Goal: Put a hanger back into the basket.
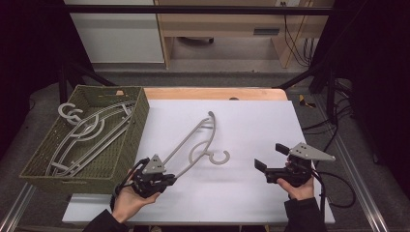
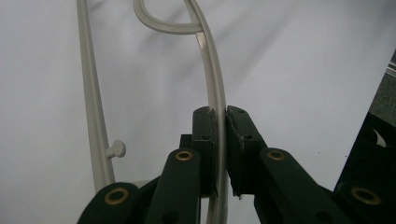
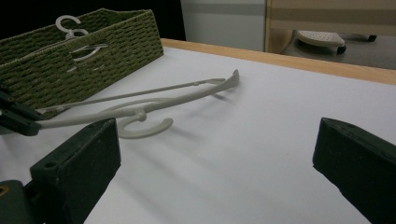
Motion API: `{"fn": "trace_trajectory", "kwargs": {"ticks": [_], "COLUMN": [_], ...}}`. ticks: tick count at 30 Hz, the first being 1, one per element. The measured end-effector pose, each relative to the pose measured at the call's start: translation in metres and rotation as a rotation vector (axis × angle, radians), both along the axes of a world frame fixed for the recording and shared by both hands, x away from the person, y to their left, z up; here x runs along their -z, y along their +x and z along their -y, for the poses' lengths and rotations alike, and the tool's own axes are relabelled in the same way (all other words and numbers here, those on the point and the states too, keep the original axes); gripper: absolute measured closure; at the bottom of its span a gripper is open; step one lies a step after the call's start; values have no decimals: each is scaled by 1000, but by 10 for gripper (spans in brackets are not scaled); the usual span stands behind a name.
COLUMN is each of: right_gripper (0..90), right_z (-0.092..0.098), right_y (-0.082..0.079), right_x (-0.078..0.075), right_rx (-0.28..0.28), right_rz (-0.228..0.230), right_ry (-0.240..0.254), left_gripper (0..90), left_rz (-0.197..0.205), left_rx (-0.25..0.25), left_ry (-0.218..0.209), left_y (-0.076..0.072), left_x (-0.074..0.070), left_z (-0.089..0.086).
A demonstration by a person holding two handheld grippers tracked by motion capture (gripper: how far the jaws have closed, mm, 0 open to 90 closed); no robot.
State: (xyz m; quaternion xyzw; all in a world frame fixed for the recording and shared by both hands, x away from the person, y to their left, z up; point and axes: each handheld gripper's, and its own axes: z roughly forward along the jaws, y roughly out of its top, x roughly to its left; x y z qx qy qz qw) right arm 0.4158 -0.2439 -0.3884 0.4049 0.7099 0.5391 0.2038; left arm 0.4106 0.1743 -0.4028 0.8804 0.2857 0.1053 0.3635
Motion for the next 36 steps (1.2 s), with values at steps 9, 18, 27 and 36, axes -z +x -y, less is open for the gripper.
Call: {"fn": "trace_trajectory", "kwargs": {"ticks": [9, 18, 27, 36], "right_gripper": [12, 12, 12, 12], "right_z": [0, 0, 2, 3], "right_y": [1, 1, 0, 0], "right_x": [1, 1, 0, -1], "right_rx": [1, 4, 4, 9], "right_rz": [-3, -3, -2, 1], "right_ry": [-3, -3, -1, 6], "left_gripper": [824, 823, 820, 819], "left_rz": [78, 130, 184, 189], "left_rx": [-13, -13, -11, -31], "left_ry": [-87, -154, -196, -138], "left_y": [-9, -17, -15, 1], "left_x": [-24, -50, -79, -92], "left_z": [-10, -22, -40, -54]}}
